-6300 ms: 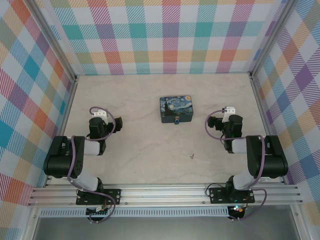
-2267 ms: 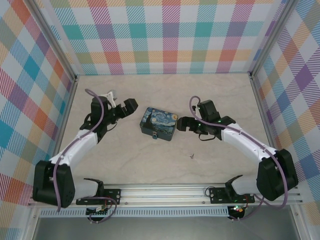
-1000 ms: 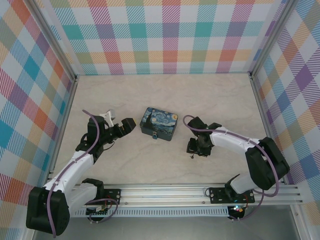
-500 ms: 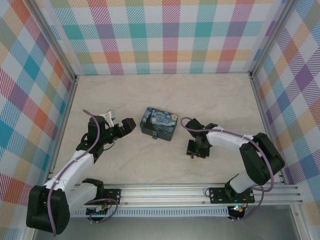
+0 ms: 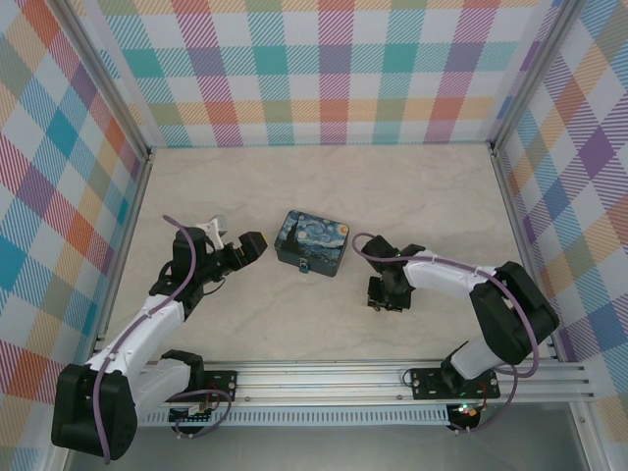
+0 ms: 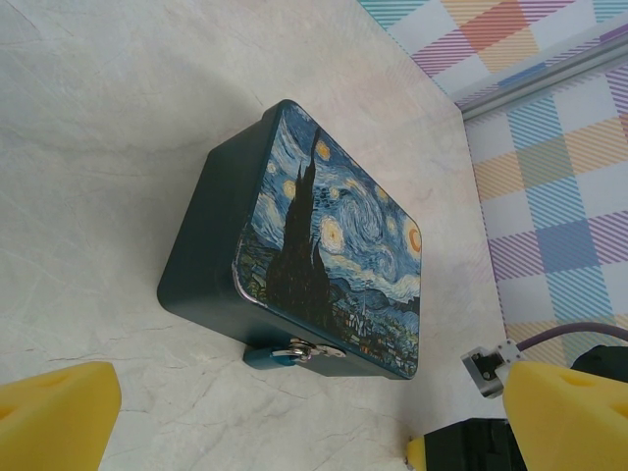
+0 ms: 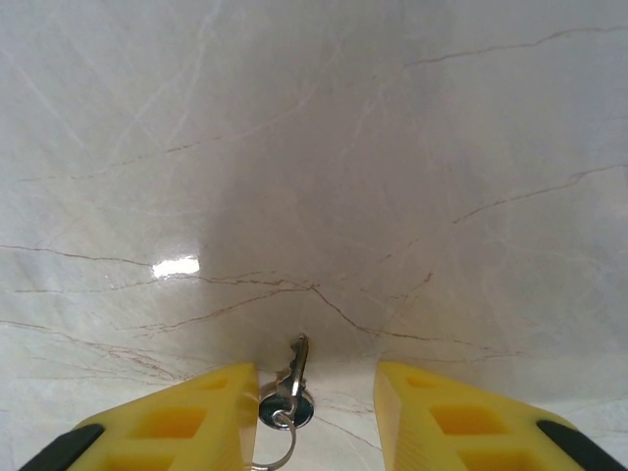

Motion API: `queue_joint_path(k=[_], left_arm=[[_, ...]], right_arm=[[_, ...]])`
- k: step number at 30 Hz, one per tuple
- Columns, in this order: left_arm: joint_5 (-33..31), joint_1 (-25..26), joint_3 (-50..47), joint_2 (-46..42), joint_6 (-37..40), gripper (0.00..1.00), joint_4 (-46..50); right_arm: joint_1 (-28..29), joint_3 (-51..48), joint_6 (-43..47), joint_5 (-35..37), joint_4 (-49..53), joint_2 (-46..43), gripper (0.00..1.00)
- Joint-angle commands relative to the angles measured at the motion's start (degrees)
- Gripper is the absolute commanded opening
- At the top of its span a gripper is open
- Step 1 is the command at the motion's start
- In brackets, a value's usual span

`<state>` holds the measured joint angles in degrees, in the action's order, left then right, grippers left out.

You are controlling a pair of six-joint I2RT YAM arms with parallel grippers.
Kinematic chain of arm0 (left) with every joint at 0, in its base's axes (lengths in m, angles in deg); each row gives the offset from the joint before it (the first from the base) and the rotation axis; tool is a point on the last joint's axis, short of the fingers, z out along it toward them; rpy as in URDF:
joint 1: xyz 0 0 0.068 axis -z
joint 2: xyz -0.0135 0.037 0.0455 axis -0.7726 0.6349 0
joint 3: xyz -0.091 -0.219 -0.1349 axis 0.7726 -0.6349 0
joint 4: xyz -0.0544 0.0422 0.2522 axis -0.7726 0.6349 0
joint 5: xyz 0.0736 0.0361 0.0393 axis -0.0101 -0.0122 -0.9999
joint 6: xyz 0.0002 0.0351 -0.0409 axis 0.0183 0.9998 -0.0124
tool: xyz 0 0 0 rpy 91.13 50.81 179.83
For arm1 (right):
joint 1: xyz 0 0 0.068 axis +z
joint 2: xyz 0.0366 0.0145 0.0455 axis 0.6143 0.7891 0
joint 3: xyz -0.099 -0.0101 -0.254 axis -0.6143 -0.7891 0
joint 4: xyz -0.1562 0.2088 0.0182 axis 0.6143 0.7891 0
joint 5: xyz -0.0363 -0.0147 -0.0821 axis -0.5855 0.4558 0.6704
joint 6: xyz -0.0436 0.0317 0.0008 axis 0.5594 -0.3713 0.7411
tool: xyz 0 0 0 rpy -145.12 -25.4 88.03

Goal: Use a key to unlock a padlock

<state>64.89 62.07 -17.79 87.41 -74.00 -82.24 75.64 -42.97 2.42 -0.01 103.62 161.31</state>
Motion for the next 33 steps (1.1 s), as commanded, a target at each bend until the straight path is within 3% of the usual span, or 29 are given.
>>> queue_joint_path(k=[1, 11, 22, 33], left_arm=[[0.8, 0.1, -0.2, -0.5, -0.5, 1.00, -1.3], [0.7, 0.2, -0.3, -0.5, -0.5, 1.00, -1.1], [0.7, 0.2, -0.3, -0.4, -0.5, 1.00, -1.1], [0.7, 0.2, -0.3, -0.3, -0.5, 1.00, -1.1]], right_arm=[[1.6, -2.1, -1.6, -3.3, 1.9, 0.4, 0.37], [3.7, -2.9, -3.2, -4.2, 2.1, -0.4, 0.36], [5.0, -2.9, -4.5, -4.3, 3.0, -0.7, 0.28], [5.7, -3.6, -5.4, -4.2, 3.8, -1.7, 0.29]])
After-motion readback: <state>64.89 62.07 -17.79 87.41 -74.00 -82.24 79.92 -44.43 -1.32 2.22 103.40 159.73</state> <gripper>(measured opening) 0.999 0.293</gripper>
